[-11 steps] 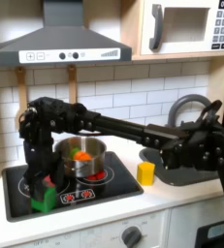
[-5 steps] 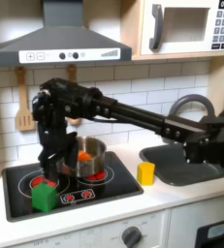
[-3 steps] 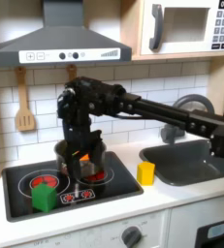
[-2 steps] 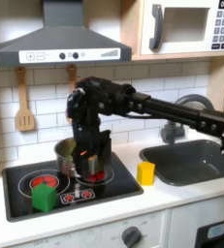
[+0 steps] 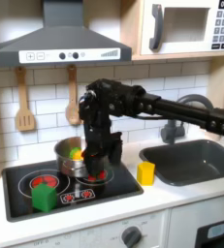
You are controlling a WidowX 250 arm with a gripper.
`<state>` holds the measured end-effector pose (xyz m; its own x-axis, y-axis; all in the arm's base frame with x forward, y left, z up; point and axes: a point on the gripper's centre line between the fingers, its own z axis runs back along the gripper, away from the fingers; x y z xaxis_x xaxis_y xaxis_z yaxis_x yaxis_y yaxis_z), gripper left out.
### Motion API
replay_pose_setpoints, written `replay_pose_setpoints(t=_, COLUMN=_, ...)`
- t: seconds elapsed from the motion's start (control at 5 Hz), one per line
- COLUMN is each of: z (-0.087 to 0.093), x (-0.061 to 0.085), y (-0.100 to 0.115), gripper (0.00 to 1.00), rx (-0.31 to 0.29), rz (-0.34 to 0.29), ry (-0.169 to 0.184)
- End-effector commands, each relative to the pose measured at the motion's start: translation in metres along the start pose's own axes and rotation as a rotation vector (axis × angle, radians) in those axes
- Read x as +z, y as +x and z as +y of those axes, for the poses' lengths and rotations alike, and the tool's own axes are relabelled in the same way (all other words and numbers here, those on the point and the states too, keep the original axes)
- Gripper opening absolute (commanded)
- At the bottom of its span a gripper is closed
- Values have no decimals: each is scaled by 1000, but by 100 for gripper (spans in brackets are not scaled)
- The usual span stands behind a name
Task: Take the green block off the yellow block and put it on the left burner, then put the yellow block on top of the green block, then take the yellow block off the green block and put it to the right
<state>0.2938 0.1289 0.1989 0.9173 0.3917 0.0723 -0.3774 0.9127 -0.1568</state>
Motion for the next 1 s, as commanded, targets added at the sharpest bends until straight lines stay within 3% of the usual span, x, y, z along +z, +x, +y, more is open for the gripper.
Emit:
replay_pose_setpoints(t=0.0, z=-26, x=-3, y=-3, gripper=100, rx=-45, rz=2, ry=8)
replay_pose_setpoints(t=0.4, z=-60, x=-14, y=-4, gripper=100, rx=-103, rz=28, ry=-2)
replay_pose_setpoints(t=0.8, z=-82, x=-21, y=-7, gripper=100, rx=-146, rz=34, ry=-7)
